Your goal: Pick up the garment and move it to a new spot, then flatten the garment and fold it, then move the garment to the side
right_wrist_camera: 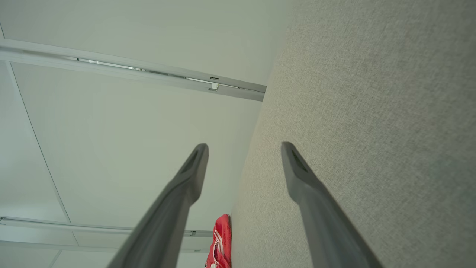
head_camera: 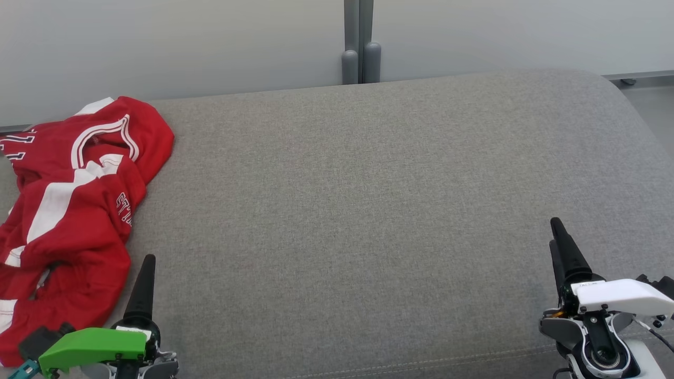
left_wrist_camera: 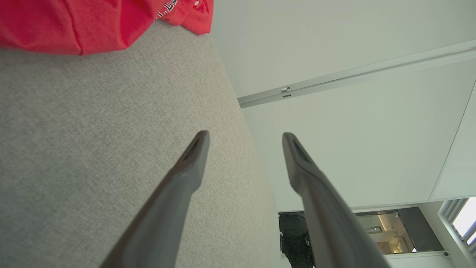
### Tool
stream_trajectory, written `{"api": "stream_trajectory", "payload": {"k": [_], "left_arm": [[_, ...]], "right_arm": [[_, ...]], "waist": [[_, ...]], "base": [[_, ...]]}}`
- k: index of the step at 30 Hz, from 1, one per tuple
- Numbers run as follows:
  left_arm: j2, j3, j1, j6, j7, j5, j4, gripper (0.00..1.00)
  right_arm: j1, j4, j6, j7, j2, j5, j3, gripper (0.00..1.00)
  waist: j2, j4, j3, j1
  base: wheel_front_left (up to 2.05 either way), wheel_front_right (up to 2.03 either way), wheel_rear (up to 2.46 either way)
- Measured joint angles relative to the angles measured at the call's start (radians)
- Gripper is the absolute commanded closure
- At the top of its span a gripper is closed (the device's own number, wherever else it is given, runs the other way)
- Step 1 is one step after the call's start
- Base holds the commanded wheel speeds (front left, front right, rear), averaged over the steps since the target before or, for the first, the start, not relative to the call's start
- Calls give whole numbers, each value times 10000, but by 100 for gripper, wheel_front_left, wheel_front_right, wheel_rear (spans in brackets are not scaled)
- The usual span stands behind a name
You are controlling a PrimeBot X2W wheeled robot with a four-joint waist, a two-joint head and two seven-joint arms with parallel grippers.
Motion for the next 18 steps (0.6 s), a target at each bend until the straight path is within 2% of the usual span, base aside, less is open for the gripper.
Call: {"api": "stream_trajectory", "payload": {"k": [18], "left_arm": [[54, -405, -21, 516, -623, 3685, -1005, 0]], "right_arm": [[-91, -727, -437, -495, -84, -3505, 855, 0]], "waist": [[0, 22, 97, 0]], "base": [[0, 0, 0]]}}
